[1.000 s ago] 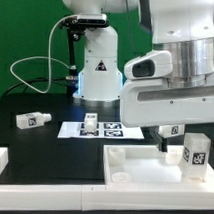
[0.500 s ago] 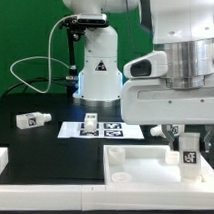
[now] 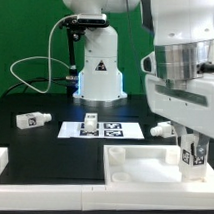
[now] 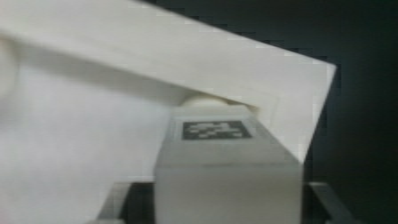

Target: Assemble one leg

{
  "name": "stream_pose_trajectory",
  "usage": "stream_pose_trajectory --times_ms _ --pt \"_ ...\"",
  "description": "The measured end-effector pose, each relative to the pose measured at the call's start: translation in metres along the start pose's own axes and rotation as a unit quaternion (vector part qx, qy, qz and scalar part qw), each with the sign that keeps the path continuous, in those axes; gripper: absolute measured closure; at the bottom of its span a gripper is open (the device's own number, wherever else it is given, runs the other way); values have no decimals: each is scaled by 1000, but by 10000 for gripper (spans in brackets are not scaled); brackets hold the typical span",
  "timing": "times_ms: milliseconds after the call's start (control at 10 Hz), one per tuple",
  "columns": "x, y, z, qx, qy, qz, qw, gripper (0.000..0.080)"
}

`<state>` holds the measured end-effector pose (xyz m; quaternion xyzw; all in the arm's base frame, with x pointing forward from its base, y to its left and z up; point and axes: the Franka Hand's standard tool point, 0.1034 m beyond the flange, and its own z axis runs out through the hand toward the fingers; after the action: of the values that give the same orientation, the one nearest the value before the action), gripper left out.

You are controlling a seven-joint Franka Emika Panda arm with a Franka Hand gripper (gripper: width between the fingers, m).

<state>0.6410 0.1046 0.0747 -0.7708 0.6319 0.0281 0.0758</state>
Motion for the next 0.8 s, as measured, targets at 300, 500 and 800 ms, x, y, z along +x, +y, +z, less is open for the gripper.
stream_pose_trajectory --times_ms 300,500,800 --pt "3 1 0 5 -22 104 994 514" --pt "-2 2 1 1 -10 -2 1000 296" --pt "-11 -1 1 -17 -8 -227 974 182"
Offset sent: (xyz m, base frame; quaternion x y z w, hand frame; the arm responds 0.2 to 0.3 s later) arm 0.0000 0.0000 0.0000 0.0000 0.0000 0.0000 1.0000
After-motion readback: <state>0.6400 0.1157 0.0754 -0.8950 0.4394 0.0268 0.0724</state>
